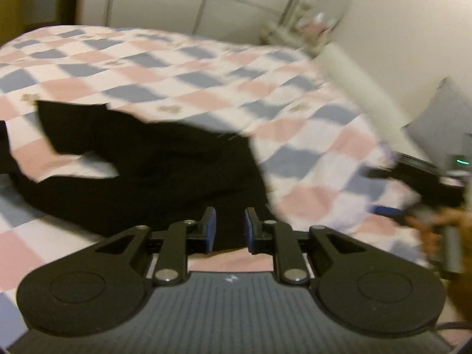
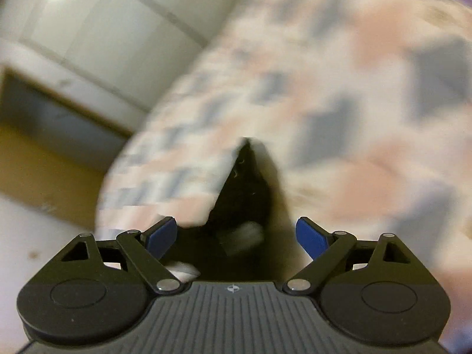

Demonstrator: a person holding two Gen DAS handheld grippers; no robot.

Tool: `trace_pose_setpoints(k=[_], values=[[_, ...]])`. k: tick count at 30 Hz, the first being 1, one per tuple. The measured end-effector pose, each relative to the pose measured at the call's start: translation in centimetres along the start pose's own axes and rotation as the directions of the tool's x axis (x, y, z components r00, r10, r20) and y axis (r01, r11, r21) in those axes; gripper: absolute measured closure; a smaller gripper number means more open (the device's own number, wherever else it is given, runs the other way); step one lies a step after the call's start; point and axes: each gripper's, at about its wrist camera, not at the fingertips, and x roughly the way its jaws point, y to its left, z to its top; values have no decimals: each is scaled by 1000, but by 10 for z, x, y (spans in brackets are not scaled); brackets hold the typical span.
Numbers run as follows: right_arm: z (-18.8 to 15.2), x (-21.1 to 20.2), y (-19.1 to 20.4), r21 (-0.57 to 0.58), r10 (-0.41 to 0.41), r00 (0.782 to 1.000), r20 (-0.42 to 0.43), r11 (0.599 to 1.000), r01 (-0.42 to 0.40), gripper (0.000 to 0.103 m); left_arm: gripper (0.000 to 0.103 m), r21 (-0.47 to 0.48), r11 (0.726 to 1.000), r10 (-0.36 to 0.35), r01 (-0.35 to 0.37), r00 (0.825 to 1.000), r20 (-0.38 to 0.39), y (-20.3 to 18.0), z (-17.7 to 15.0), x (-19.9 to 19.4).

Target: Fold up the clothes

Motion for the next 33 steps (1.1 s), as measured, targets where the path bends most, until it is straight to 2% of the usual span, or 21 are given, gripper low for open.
trace_pose_setpoints(k=[4, 8, 9, 14, 18, 22, 25, 26, 28, 31, 33], values=[[-26, -4, -43, 71, -52, 998, -28, 996, 54, 12, 85, -57, 987, 149, -150, 989, -17, 30, -8, 36], [-37, 11, -56, 110, -34, 996, -78, 993, 43, 12, 75, -171, 959, 220, -226, 974, -52, 86, -8, 65], [-42, 14, -60, 121, -28, 995, -94, 992, 40, 12, 74, -184, 953, 231, -240, 970, -70, 104, -12, 78], [-74, 58, -72, 176, -6, 986, -167, 984, 36, 12, 62, -242, 924, 269, -295, 953, -137, 177, -24, 84], [-100, 105, -71, 236, -27, 979, -203, 969, 76, 13, 58, -332, 884, 280, -329, 941, -188, 244, -30, 101], [-114, 139, -70, 283, -71, 980, -185, 951, 122, 13, 56, -400, 843, 292, -360, 930, -223, 310, -28, 115], [-116, 148, -74, 320, -100, 984, -149, 936, 143, 14, 48, -444, 813, 306, -376, 925, -224, 353, -22, 121], [-117, 151, -75, 333, -110, 985, -137, 931, 150, 14, 43, -467, 799, 310, -378, 925, -218, 366, -20, 122], [-118, 158, -77, 358, -130, 985, -113, 920, 162, 14, 41, -534, 757, 317, -377, 926, -205, 396, -16, 123], [-121, 167, -81, 396, -161, 984, -78, 901, 179, 14, 30, -642, 671, 327, -372, 925, -193, 438, -18, 124], [-122, 174, -83, 421, -183, 982, -56, 887, 189, 14, 29, -707, 606, 332, -364, 924, -192, 463, -22, 127]])
